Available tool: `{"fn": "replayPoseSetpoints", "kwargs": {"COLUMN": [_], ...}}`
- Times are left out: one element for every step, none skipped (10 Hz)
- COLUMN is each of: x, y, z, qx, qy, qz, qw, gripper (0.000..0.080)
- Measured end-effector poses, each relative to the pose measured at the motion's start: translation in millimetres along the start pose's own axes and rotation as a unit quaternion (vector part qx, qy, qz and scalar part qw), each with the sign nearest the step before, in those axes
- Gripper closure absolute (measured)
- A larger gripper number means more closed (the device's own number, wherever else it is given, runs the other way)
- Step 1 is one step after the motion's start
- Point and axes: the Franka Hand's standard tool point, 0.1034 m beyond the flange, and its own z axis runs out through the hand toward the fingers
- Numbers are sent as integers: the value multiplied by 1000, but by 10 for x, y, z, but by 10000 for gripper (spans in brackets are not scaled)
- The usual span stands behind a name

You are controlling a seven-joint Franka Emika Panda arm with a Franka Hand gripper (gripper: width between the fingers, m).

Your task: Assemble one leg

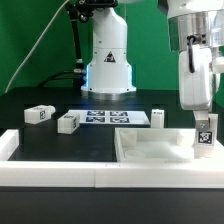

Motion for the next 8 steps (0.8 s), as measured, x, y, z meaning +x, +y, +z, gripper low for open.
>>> {"fn": "replayPoseSetpoints", "kwargs": {"x": [-2, -6, -1, 21, 31, 55, 86, 95], "y": [-1, 2, 4, -9, -25, -37, -35, -36], "z": [0, 1, 1, -7, -11, -12, -10, -8], "qx": [0, 0, -2, -8, -6, -7, -13, -13], "qy": [-2, -3, -2, -4, -5, -4, -4, -4], "qz": [-1, -8, -22, -52, -66, -118, -207, -235], "qw": [1000, 1000, 1000, 999, 998, 993, 978, 972], "gripper": [500, 500, 324, 190, 190, 162, 152, 152]}}
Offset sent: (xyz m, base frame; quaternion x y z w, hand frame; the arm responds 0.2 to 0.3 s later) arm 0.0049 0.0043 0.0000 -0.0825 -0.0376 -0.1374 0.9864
